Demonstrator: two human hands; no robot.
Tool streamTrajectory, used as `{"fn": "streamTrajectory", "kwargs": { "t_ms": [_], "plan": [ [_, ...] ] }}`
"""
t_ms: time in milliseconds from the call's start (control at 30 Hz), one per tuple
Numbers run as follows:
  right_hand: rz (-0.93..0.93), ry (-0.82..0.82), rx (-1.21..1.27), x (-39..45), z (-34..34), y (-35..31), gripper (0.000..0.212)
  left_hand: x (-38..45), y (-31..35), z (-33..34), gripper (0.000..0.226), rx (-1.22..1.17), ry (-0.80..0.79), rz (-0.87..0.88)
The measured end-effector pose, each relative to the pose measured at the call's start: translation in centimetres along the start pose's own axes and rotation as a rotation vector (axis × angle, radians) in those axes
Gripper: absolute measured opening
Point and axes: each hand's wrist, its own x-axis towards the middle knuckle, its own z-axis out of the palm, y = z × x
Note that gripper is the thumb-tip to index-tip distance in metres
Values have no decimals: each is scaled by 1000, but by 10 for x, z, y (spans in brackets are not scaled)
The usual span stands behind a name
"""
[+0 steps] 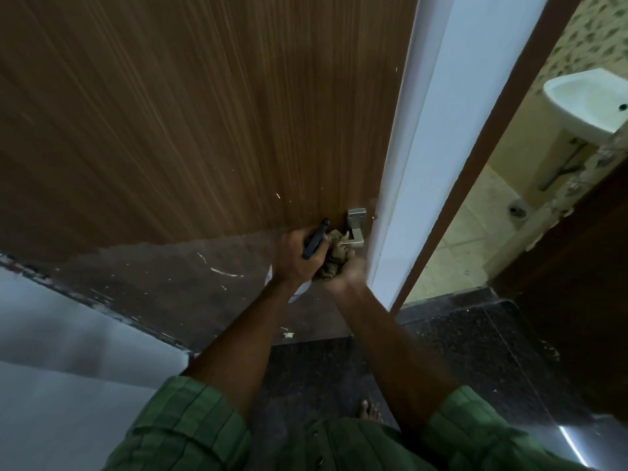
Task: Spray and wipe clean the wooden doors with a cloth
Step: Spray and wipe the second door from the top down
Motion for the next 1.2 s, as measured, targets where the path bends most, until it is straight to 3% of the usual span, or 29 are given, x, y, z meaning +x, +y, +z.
{"fn": "streamTrajectory", "kwargs": {
  "t_ms": [100, 167, 233, 400, 467, 533, 633, 667, 800, 967, 1100, 1200],
  "plan": [
    [-41, 62, -133, -7, -10, -20, 35, 3, -4, 1, 31, -1, -7, 31],
    [-257, 222, -290, 4, -18, -38, 32, 5, -7, 2, 33, 2, -6, 36],
    [-575, 271, -408, 11, -19, -44, 30, 6, -7, 7, 31, 0, -2, 49],
    [-1289, 256, -1524, 14, -19, -30, 30, 8, -1, 15, 25, 46, 5, 56],
    [-1441, 187, -1756, 15, -30, -24, 38, 9, 1, 17, 21, 50, 0, 75],
    [-1457, 189, -1773, 22, -39, -33, 30, 10, 3, 18, 23, 49, -7, 95],
    [-1336, 412, -1448, 22, -34, -56, 19, 9, 4, 20, 29, 52, -15, 119],
    [-1345, 388, -1407, 22, -31, -60, 19, 8, 3, 21, 26, 56, -28, 116],
    [-1463, -45, -1637, 18, -28, -54, 33, 6, 0, 31, 17, 82, -51, 101],
    [-1318, 143, -1341, 26, -21, -52, 17, 7, 0, 38, 19, 86, -14, 64],
    [-1432, 101, -1456, 31, -15, -56, 35, 1, 4, 39, 10, 67, 7, 66],
    [-1342, 208, -1525, 42, -8, -62, 25, -7, -4, 40, 12, 64, -39, 115]
  ]
}}
